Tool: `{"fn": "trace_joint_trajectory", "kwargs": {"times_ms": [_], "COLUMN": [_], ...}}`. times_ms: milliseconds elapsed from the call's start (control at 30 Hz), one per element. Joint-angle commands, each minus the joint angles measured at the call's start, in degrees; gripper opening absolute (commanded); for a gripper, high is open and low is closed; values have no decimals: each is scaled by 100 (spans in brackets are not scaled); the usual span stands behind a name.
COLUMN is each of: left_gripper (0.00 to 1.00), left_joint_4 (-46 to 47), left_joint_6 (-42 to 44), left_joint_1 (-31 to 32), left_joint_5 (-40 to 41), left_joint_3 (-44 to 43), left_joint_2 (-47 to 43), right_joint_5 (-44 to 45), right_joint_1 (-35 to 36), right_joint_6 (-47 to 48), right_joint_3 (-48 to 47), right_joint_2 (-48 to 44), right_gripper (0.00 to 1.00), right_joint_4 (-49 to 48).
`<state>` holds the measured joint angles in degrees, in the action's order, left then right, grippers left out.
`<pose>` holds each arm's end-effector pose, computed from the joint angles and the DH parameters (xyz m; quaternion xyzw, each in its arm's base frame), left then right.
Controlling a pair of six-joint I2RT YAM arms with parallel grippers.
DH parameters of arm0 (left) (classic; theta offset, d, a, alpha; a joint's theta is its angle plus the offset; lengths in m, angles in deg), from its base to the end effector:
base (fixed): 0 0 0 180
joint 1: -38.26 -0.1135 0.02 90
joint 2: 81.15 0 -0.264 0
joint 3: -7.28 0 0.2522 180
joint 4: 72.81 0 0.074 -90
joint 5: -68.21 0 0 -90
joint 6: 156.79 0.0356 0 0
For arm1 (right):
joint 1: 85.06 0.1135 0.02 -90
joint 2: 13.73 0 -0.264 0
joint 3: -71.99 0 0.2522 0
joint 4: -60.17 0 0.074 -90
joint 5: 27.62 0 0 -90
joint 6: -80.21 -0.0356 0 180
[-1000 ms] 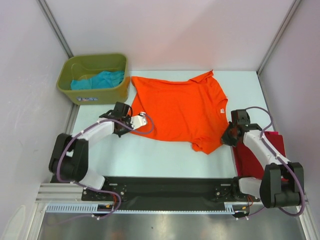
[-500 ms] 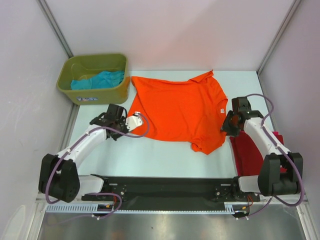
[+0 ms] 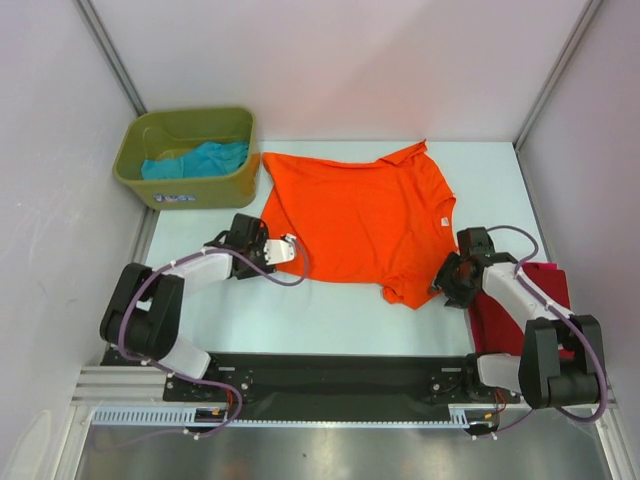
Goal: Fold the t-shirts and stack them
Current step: Flatten the tshirt out
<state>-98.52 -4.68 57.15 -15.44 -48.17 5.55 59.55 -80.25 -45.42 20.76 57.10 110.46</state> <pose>0.2662 -0.0869 0.1545 0.6097 0.7381 0.1539 0.2444 0.2077 0.0192 0.1754 0.2574 0.9501 0.0831 0.1554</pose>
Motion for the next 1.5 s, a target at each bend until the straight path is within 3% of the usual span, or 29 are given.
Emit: {"fn": "trace_joint_trajectory", "kwargs": {"times_ms": [0,100,133,167,200,233,267,633,800,933,1100,1233,1367,1400,1467], "left_gripper": [75,70,66,47,37,28,1,0,0,0,0,0,0,0,0], "left_joint_4": [378,429,465,508,518,483,448,-738,-1854,-2470,-1935,-1812,-1495,-1460,-1416], "left_joint_6": [513,460,452,425,382,338,215,-769,-1350,-1622,-1763,-1615,-1482,-1500,-1578], "left_joint_1": [-8,-88,-105,-105,-105,-105,-105,-369,-343,-334,-334,-334,-334,-325,-325], "left_joint_5": [-90,-116,-134,-143,-221,-265,-292,-450,-889,-916,-837,-653,-653,-653,-679], "left_joint_3": [-137,-243,-208,-182,-164,-146,-146,-242,-330,-611,-910,-903,-577,-516,-515], "left_joint_2": [286,628,655,664,647,621,577,-636,-970,-1225,-1041,-803,-874,-865,-795], "right_joint_5": [-305,-437,-412,-429,-446,-464,-447,-244,-86,-314,-700,-289,-209,-287,-332], "right_joint_1": [63,81,72,54,2,-16,-51,-306,-297,-306,-306,-324,-350,-341,-359], "right_joint_6": [-250,-347,-356,-339,-339,-321,-269,206,522,812,1006,1304,1481,1559,1630], "right_joint_3": [82,231,249,267,276,276,258,-462,-1391,-2210,-2606,-2722,-2528,-2502,-2510], "right_joint_2": [176,343,370,414,467,467,441,-877,-1343,-1160,-168,947,1451,1547,1784], "right_gripper": [57,54,46,36,25,8,1,0,0,0,0,0,0,7,32], "right_joint_4": [-646,-1007,-1138,-1209,-1245,-1254,-1219,475,1696,2261,1333,777,329,24,-286]}}
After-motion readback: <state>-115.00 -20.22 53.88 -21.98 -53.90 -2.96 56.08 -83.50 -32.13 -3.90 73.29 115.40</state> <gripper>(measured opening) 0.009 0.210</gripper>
